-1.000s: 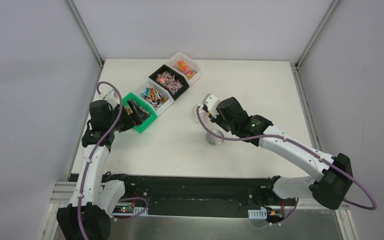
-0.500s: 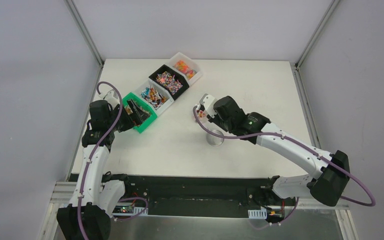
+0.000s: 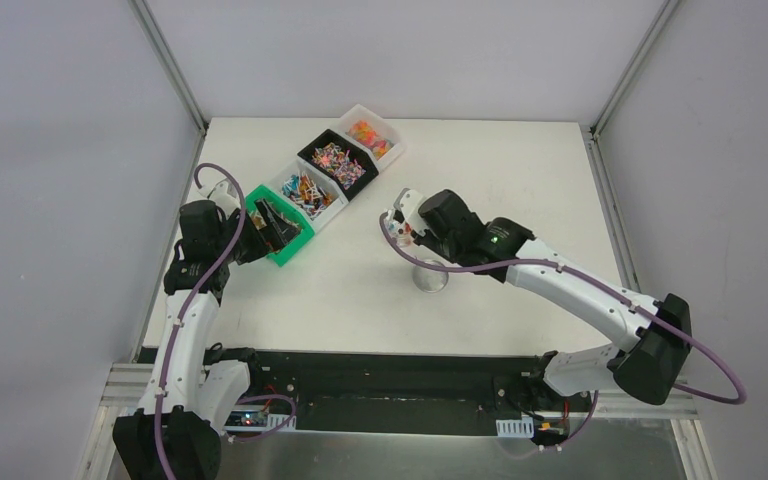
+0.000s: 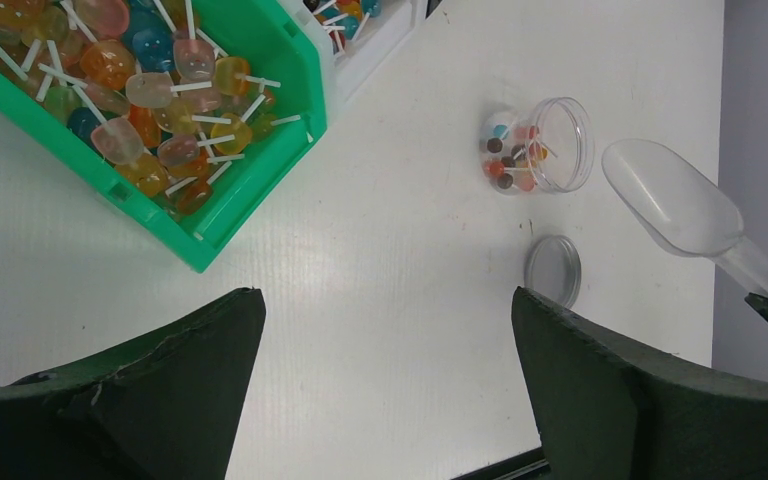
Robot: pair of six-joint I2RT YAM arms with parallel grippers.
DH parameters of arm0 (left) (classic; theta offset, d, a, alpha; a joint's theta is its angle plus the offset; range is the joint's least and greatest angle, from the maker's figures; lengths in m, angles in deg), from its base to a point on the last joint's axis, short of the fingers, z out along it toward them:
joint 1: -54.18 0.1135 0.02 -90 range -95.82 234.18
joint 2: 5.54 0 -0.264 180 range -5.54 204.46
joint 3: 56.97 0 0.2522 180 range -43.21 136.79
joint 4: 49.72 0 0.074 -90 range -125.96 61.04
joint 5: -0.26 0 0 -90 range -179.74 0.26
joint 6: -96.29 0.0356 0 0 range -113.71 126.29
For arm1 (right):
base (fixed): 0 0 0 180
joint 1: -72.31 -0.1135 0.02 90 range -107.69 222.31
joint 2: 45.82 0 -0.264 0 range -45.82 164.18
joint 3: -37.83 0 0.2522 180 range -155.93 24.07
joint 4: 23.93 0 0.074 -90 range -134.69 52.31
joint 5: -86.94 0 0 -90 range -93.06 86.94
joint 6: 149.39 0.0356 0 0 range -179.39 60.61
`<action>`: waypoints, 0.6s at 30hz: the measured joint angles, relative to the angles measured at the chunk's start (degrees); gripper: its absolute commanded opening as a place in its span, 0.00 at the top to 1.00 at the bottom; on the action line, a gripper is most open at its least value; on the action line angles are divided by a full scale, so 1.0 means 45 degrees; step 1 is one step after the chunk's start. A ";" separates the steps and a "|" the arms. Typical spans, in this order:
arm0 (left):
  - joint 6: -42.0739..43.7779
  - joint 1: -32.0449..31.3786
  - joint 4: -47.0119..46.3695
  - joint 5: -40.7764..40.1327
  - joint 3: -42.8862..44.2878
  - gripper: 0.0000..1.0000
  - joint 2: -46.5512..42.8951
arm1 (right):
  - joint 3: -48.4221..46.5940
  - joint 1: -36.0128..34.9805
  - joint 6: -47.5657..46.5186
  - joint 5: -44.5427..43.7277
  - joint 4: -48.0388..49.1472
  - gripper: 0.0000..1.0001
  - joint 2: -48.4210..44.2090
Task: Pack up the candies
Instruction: Place the fake candies in the packing bottle.
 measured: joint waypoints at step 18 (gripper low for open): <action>-0.0063 -0.0063 0.0000 -0.0325 0.0000 0.09 0.0015 | -0.2589 -0.0801 0.0549 0.1146 -0.0403 1.00 0.1093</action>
